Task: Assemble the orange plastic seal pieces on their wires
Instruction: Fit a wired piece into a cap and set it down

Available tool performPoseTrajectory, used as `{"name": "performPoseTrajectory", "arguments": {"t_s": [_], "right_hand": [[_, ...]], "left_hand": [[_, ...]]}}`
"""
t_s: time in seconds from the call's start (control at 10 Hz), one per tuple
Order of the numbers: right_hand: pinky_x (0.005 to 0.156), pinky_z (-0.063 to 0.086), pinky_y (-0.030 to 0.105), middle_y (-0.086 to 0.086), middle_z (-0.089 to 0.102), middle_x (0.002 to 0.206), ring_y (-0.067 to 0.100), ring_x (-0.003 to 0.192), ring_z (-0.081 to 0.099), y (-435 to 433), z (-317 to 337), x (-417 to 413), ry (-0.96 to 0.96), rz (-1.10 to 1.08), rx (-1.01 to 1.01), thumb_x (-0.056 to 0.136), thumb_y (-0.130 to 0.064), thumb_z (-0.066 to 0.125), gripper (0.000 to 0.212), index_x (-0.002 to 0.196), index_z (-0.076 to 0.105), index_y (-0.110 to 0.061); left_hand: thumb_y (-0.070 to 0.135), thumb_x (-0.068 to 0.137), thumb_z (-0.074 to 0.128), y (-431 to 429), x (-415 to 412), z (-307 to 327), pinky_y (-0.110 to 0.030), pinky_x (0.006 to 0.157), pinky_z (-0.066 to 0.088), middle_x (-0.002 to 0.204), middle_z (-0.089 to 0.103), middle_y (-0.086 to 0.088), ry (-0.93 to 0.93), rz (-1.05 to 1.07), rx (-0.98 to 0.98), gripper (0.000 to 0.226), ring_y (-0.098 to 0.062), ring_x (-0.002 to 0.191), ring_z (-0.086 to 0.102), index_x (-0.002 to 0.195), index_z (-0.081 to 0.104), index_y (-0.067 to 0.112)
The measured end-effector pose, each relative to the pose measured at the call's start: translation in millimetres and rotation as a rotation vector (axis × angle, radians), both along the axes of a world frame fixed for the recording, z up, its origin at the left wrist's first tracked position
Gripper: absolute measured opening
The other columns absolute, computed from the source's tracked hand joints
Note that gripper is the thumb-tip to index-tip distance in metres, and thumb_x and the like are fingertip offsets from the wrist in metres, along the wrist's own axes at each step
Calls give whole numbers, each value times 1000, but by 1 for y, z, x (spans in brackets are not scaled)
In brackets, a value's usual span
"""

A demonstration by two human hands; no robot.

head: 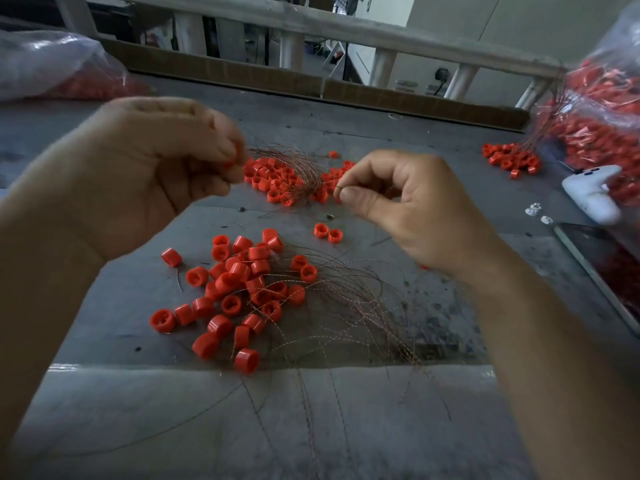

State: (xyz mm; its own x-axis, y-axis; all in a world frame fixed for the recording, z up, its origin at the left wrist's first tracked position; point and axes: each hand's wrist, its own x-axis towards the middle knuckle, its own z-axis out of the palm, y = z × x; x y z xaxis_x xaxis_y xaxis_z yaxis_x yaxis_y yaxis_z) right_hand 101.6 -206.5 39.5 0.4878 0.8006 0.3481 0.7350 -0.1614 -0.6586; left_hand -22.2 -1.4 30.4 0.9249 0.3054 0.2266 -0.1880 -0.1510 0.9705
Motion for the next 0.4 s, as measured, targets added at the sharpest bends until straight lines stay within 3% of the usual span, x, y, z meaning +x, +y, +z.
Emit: {"name": "performPoseTrajectory", "arguments": {"t_s": [0.1,0.2,0.3,0.4], "right_hand": [[57,39,6,-17,56,57,-8,57,51,-3,0,5,7,2,-151,84,-17,64,17,71,60,-29],[58,38,5,-16,55,61,-11,59,50,-3,-3,7,-25,27,-294,84,-19,64,22,68,57,-32],[59,37,2,-17,54,67,-13,63,49,0,-9,8,-70,26,-382,84,-22,64,16,71,59,-30],[62,40,6,-17,56,70,-6,65,52,1,-11,10,-78,16,-407,84,-24,64,5,80,66,-22]], "left_hand": [[32,38,82,-6,2,1,-13,49,50,64,70,-3,146,-15,97,27,-10,56,67,61,72,21],[13,50,78,-11,6,-9,-11,48,47,63,70,2,296,36,372,23,-4,52,63,63,72,30],[8,63,76,-13,9,-13,-21,58,48,61,69,7,405,53,458,30,1,53,60,61,71,37],[14,66,74,-15,9,-11,-24,58,43,61,68,13,446,118,472,29,6,55,59,58,70,42]]}}
